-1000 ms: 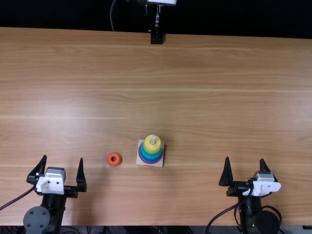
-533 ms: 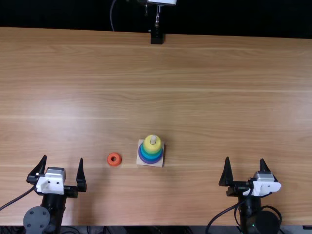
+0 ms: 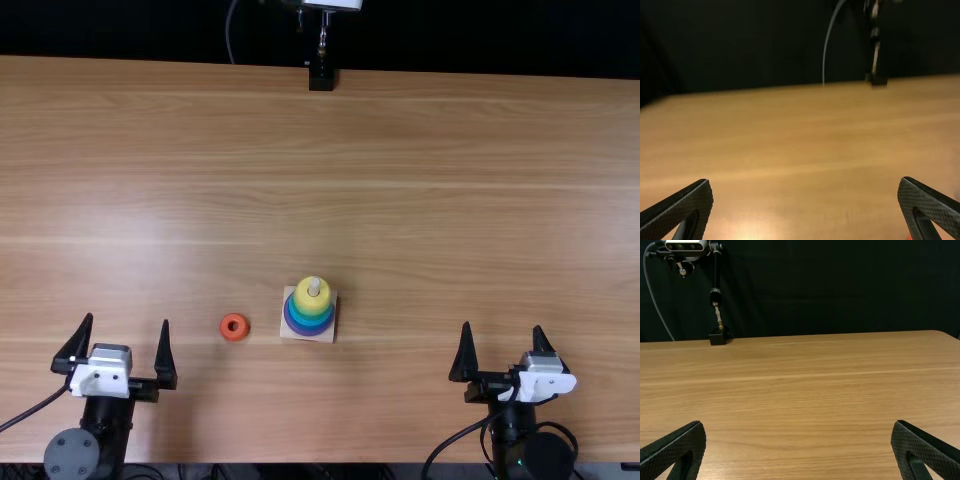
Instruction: Build the Hanoi tower: stack the rings onto the peg from bottom to top in this color order: purple, dark blue, light blue, dark green, light green, yellow, orange.
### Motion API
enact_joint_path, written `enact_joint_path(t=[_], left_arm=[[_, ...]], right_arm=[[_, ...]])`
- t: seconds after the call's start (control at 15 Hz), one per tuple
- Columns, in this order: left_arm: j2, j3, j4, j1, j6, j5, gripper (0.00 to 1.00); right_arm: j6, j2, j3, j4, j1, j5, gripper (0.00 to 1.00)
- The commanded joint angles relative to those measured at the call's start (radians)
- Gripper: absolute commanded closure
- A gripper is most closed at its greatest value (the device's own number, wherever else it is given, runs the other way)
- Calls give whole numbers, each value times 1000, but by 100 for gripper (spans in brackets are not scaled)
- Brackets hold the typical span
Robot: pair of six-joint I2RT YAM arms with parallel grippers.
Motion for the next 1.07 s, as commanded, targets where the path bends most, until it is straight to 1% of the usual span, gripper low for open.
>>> enact_joint_path(t=[0.0, 0.27, 0.4, 0.53, 0.6, 0.67, 0.73, 0.8, 0.87, 0.93, 1.0], left_arm=[[53, 102, 52, 5, 10, 6, 0], [224, 297, 56, -7, 12, 4, 0], [258, 378, 52, -7, 12, 3, 0], [299, 448, 41, -7, 12, -5, 0], [307, 482, 8, -9, 15, -9, 0], [333, 519, -47, -9, 35, -14, 0], [353, 564, -119, -9, 78, -20, 0], [379, 603, -187, -9, 135, -25, 0], [422, 639, -239, -9, 192, -25, 0], [473, 669, -266, -13, 238, -25, 0], [499, 695, -274, -27, 256, -27, 0]], right_arm=[[1, -13, -15, 5, -2, 8, 0], [1, -13, -15, 5, -2, 8, 0], [1, -13, -15, 5, -2, 8, 0], [1, -13, -15, 5, -2, 8, 0], [1, -13, -15, 5, -2, 8, 0], [1, -13, -15, 5, -2, 8, 0], [1, -13, -15, 5, -2, 8, 0], [1, -13, -15, 5, -2, 8, 0], [1, -13, -15, 5, -2, 8, 0], [1, -13, -15, 5, -2, 8, 0], [1, -13, -15, 5, -2, 8, 0]])
